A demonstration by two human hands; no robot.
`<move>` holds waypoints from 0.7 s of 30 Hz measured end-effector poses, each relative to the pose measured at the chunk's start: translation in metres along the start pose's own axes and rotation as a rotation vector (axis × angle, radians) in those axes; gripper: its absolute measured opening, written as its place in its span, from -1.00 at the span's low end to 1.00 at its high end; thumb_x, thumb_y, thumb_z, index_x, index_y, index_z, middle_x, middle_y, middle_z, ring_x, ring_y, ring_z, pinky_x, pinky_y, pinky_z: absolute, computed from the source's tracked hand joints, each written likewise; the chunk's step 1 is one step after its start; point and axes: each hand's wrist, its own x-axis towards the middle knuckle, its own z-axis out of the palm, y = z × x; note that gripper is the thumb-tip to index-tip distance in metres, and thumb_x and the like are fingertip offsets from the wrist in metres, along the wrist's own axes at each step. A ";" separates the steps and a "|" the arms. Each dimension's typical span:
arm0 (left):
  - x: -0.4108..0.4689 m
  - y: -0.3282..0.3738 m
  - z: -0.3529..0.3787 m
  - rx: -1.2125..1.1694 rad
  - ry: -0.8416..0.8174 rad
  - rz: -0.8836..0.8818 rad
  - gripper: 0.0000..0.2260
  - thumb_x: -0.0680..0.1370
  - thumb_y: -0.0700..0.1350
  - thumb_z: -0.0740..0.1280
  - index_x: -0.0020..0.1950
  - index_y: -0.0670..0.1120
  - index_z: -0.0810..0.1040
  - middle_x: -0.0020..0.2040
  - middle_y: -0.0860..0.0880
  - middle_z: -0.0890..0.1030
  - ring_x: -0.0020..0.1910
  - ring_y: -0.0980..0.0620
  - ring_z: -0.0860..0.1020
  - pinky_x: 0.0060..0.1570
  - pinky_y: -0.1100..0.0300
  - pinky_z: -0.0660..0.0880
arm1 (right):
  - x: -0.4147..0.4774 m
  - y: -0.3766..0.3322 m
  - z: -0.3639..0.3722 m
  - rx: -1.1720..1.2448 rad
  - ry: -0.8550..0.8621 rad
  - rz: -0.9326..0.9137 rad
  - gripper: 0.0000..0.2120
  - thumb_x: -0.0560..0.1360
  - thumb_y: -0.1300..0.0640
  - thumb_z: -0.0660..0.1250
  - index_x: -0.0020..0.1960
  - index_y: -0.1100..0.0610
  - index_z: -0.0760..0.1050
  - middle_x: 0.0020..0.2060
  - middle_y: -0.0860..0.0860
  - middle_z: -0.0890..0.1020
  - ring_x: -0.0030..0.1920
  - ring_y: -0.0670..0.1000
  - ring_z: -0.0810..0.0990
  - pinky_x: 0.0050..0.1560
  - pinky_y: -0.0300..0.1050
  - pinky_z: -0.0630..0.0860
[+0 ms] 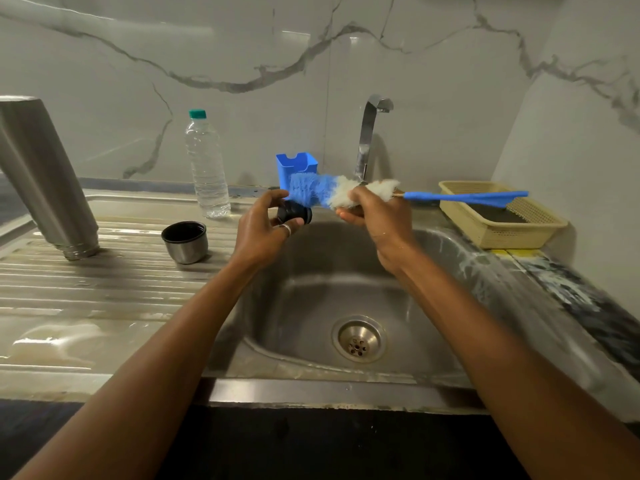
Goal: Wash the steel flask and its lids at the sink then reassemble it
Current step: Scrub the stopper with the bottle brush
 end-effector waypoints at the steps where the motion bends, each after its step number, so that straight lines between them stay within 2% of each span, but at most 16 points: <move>1: 0.000 0.000 -0.001 0.003 0.002 0.000 -0.53 0.54 -0.13 0.50 0.42 0.04 0.47 0.31 0.00 0.55 0.08 0.02 0.64 0.04 0.14 0.60 | 0.003 -0.002 -0.004 0.017 0.022 -0.003 -0.91 0.48 0.26 0.38 -0.05 0.28 0.59 -0.06 0.20 0.72 -0.19 0.02 0.75 -0.06 -0.06 0.70; 3: 0.001 0.002 0.001 -0.023 -0.005 -0.031 -0.57 0.57 -0.10 0.47 0.41 0.07 0.47 0.27 -0.01 0.55 0.06 0.01 0.64 -0.01 0.14 0.63 | 0.004 -0.003 -0.006 0.030 0.031 -0.005 -0.95 0.48 0.27 0.38 -0.09 0.26 0.59 -0.05 0.21 0.72 -0.17 0.04 0.75 -0.13 -0.13 0.68; 5: 0.000 0.005 0.008 -0.180 -0.026 -0.122 -0.63 0.59 -0.12 0.43 0.38 0.03 0.50 0.26 -0.07 0.58 0.06 0.00 0.65 0.01 0.06 0.67 | 0.000 0.004 0.000 0.013 -0.008 -0.021 -0.90 0.50 0.28 0.38 -0.01 0.29 0.59 -0.04 0.20 0.71 -0.13 0.04 0.75 -0.12 -0.15 0.67; 7: -0.001 0.009 0.015 -0.378 -0.013 -0.245 -0.70 0.61 -0.13 0.40 0.35 -0.04 0.53 0.22 -0.13 0.60 0.09 -0.05 0.66 0.02 0.02 0.68 | -0.003 0.009 0.006 -0.017 -0.044 -0.035 -0.87 0.51 0.26 0.37 0.03 0.28 0.60 -0.06 0.16 0.72 -0.12 0.03 0.75 -0.04 -0.11 0.69; 10: -0.001 0.015 0.014 -0.538 0.054 -0.392 -0.77 0.64 -0.10 0.35 0.29 -0.09 0.53 0.11 -0.11 0.58 0.12 -0.09 0.64 0.02 0.04 0.68 | -0.005 0.002 0.005 -0.025 -0.054 -0.057 -0.93 0.50 0.25 0.36 -0.04 0.24 0.60 -0.11 0.12 0.74 -0.14 0.04 0.76 0.04 -0.01 0.69; 12: 0.001 0.016 0.011 -0.632 0.075 -0.454 -0.86 0.67 -0.08 0.31 0.18 -0.10 0.55 0.13 -0.14 0.59 0.12 -0.10 0.64 0.07 0.03 0.66 | -0.006 0.001 0.005 -0.029 -0.059 -0.074 -0.95 0.50 0.25 0.37 -0.07 0.21 0.60 -0.14 0.09 0.74 -0.14 0.04 0.76 0.07 0.03 0.68; 14: 0.001 0.017 0.012 -0.695 0.078 -0.494 -0.88 0.67 -0.05 0.30 0.07 -0.09 0.54 0.15 -0.17 0.60 0.11 -0.09 0.66 0.08 0.03 0.66 | -0.009 0.006 0.010 -0.054 -0.084 -0.092 -0.97 0.51 0.23 0.39 -0.05 0.17 0.60 -0.15 0.04 0.74 -0.12 0.04 0.76 0.10 0.09 0.67; 17: 0.002 0.017 0.012 -0.735 0.088 -0.544 -0.87 0.66 -0.04 0.31 0.04 -0.09 0.53 0.16 -0.20 0.60 0.11 -0.10 0.66 0.04 0.03 0.67 | -0.010 0.009 0.015 -0.083 -0.108 -0.127 -0.92 0.51 0.23 0.40 -0.01 0.20 0.60 -0.14 0.06 0.73 -0.10 0.05 0.75 0.09 0.14 0.67; 19: 0.004 0.017 0.008 -0.769 0.108 -0.567 -0.87 0.66 -0.05 0.32 0.02 -0.10 0.53 0.16 -0.20 0.60 0.10 -0.09 0.65 0.09 -0.01 0.65 | -0.006 0.005 0.010 -0.039 -0.093 -0.111 -0.97 0.49 0.27 0.38 -0.09 0.18 0.59 -0.18 0.06 0.72 -0.13 0.07 0.76 0.09 0.12 0.67; 21: 0.005 0.017 0.005 -0.809 0.110 -0.583 -0.86 0.66 -0.05 0.32 0.02 -0.12 0.53 0.16 -0.21 0.60 0.11 -0.10 0.66 0.11 -0.01 0.65 | -0.006 0.004 0.007 -0.028 -0.100 -0.112 -0.93 0.50 0.27 0.38 -0.13 0.13 0.59 -0.19 0.04 0.73 -0.13 0.08 0.76 0.08 0.10 0.67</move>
